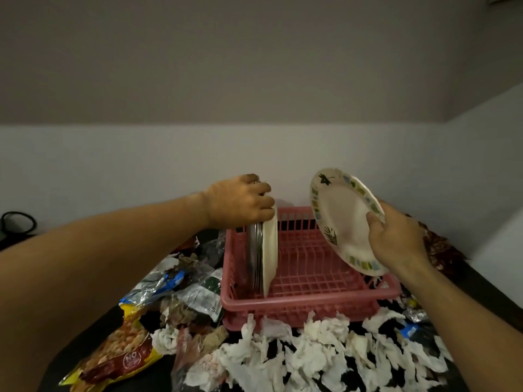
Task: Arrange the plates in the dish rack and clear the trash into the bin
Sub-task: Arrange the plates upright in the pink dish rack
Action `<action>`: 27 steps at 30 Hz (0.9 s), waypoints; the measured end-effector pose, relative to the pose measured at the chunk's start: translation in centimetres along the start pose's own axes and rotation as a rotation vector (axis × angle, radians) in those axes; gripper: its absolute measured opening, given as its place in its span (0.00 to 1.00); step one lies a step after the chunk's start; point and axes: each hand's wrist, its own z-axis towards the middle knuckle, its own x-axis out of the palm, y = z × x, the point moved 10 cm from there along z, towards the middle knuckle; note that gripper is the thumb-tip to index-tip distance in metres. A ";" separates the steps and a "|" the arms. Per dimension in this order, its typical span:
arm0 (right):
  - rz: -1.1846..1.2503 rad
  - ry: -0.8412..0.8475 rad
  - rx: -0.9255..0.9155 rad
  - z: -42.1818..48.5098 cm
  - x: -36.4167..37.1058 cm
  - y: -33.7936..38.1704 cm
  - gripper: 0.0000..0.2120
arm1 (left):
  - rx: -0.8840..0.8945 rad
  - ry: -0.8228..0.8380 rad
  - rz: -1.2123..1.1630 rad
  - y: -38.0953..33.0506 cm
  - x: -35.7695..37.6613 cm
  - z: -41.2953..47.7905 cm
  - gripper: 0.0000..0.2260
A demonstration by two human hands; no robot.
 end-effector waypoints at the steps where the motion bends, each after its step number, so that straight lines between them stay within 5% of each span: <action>1: 0.002 -0.007 0.008 -0.1 0.0 0.0 0.16 | 0.002 -0.020 0.006 -0.3 0.1 -0.1 0.07; 8: -0.057 -0.016 0.015 -0.8 -0.2 0.3 0.18 | -0.053 -0.026 -0.079 -1.1 1.7 -1.2 0.11; 16: -0.085 0.000 0.120 -1.6 1.6 -1.5 0.17 | -0.305 0.361 -0.300 -0.7 6.8 -4.2 0.30; 27: 0.016 0.035 0.335 -2.4 1.6 -6.1 0.14 | -0.448 0.386 -0.500 -0.6 6.5 -4.2 0.40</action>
